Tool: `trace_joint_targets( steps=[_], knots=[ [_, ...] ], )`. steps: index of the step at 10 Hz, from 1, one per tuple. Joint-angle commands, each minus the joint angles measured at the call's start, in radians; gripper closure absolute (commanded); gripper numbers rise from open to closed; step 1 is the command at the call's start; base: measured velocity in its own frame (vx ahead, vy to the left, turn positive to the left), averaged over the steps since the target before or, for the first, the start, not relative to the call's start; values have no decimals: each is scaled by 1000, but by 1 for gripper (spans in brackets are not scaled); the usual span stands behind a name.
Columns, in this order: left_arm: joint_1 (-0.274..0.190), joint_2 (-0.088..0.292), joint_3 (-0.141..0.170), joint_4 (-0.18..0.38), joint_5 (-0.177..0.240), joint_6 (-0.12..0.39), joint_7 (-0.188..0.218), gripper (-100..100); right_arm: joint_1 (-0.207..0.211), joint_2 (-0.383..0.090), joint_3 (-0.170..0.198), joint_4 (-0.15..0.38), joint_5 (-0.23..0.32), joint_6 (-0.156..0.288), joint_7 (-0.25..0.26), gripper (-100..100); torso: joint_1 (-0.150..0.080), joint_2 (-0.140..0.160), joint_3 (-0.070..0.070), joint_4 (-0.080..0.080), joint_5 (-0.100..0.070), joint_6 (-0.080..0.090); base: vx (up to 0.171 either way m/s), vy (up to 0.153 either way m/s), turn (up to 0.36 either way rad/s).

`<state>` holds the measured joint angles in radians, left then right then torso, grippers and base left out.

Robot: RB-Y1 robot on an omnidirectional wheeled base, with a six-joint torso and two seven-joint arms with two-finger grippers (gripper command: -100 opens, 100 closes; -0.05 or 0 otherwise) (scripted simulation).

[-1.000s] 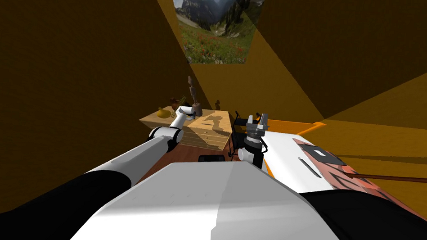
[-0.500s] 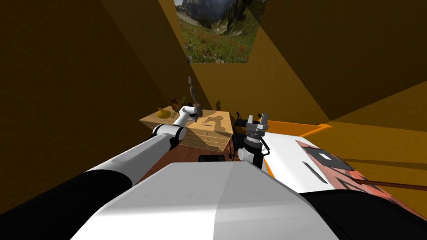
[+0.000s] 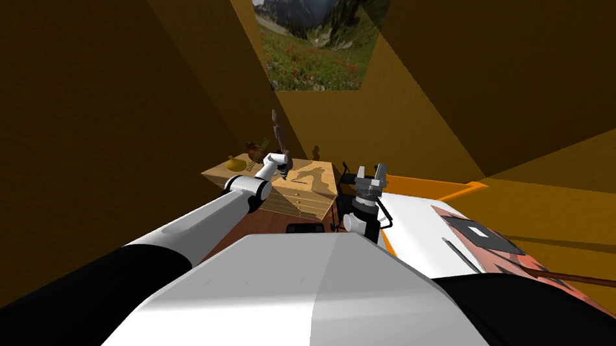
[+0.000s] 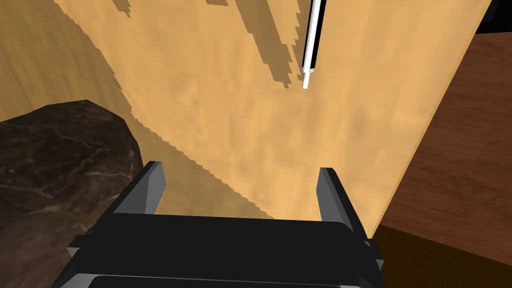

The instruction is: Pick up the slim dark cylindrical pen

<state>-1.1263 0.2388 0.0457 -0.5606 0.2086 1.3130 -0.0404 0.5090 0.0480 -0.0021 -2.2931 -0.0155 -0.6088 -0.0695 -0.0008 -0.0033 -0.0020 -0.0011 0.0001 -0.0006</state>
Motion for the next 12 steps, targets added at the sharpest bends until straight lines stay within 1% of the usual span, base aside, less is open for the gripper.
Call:
trace_joint_targets(
  steps=[1, 3, 4, 6, 8, 9, 10, 11, 12],
  knots=[
    [-20, -26, -3, 45, 1, 50, -10, -100, 0, 0, 0, 0, 0, 0, 0, 0, 0, 0, 0, 0, 0, 0, 69, -13, 59],
    [-20, -26, -3, 45, 1, 56, -10, -100, 0, 0, 0, 0, 0, 0, 0, 0, 0, -1, 0, 0, 0, 0, 42, -6, 7],
    [-35, -43, -5, 76, 2, 85, -16, -100, 0, 0, 0, 0, 0, 0, 0, 0, 1, 1, 1, 0, 0, 0, 32, 3, 37],
    [-35, -43, -5, 76, 2, 85, -16, -100, 0, 0, 0, 0, 0, 0, 0, 0, 0, 1, 1, 0, 0, 0, 23, -5, 6],
    [-57, -71, -8, 125, 2, 131, -25, -100, 0, 0, 0, 0, 0, 0, 0, 0, 0, 2, 1, 0, 0, 0, 37, -10, 36],
    [-57, -71, -8, 125, 2, 131, -25, -100, 0, 0, 0, 0, 0, 0, 0, 0, 0, 1, 1, 0, 0, 0, 41, -13, 12],
    [-64, -82, -10, 143, 2, 148, -29, -100, 0, 0, 0, 0, 0, 0, 0, 0, 0, 1, 0, 0, 0, 0, 44, -8, 18],
    [-64, -82, -10, 143, 2, 148, -29, -100, 0, 0, 0, 0, 0, 0, 0, 0, 0, 1, 0, 0, 0, 0, 35, -3, 12],
    [-75, -98, -12, 170, 3, 173, -35, -100, 0, 0, 0, 0, 0, 0, 0, 0, 0, 1, 1, 0, 0, 0, 37, -8, 35]
  ],
)
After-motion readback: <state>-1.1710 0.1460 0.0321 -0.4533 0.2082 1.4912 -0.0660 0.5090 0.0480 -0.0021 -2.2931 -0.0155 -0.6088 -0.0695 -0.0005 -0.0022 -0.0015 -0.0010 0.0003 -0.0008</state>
